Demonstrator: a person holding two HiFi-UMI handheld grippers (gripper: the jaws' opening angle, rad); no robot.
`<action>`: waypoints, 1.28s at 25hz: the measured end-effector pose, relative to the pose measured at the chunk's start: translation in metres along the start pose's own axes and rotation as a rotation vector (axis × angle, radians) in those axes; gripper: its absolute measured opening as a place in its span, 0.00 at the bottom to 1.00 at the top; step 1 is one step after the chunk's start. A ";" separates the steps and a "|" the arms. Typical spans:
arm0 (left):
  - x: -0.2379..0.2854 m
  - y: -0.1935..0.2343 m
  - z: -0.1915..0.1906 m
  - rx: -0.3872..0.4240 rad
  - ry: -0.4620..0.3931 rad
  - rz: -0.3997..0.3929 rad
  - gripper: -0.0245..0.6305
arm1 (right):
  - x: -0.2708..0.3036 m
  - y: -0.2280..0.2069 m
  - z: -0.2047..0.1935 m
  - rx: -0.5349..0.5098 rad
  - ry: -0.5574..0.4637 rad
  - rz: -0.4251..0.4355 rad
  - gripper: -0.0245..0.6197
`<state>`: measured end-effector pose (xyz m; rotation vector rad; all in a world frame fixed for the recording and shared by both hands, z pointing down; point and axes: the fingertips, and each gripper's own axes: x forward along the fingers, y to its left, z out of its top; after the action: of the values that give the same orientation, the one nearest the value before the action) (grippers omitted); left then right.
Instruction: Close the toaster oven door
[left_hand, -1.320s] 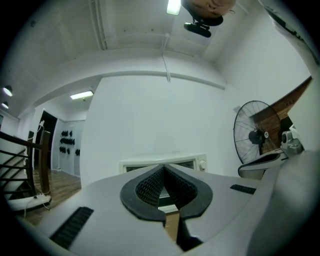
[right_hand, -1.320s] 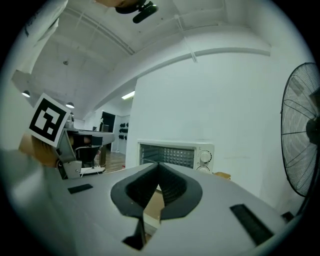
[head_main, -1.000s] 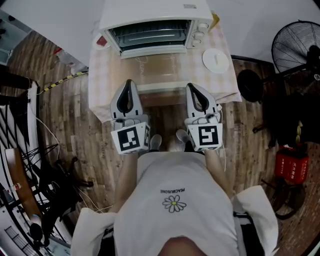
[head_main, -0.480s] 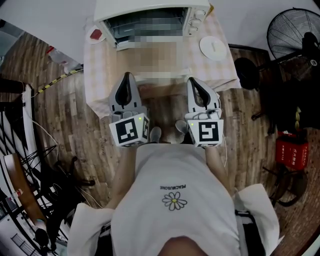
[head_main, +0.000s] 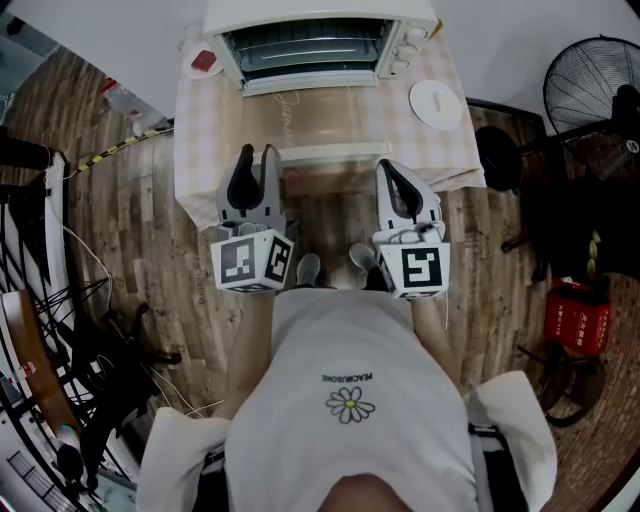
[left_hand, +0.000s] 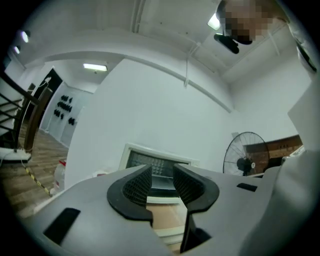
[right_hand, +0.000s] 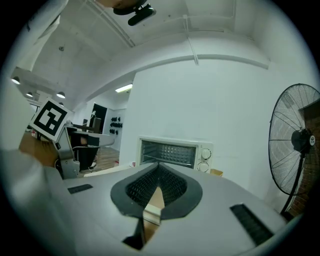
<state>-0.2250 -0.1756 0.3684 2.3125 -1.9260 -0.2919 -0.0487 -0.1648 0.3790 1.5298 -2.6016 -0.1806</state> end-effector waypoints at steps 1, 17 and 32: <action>0.000 0.004 -0.004 -0.048 0.003 0.011 0.23 | 0.002 0.004 0.001 0.003 -0.002 0.015 0.05; -0.025 0.072 -0.120 -0.872 0.090 0.242 0.40 | 0.000 0.043 -0.007 0.047 0.041 0.138 0.05; -0.008 0.076 -0.193 -1.121 0.186 0.305 0.40 | -0.007 0.045 -0.011 0.011 0.064 0.120 0.05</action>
<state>-0.2566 -0.1880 0.5734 1.2471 -1.3957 -0.8164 -0.0818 -0.1376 0.3969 1.3546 -2.6381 -0.1048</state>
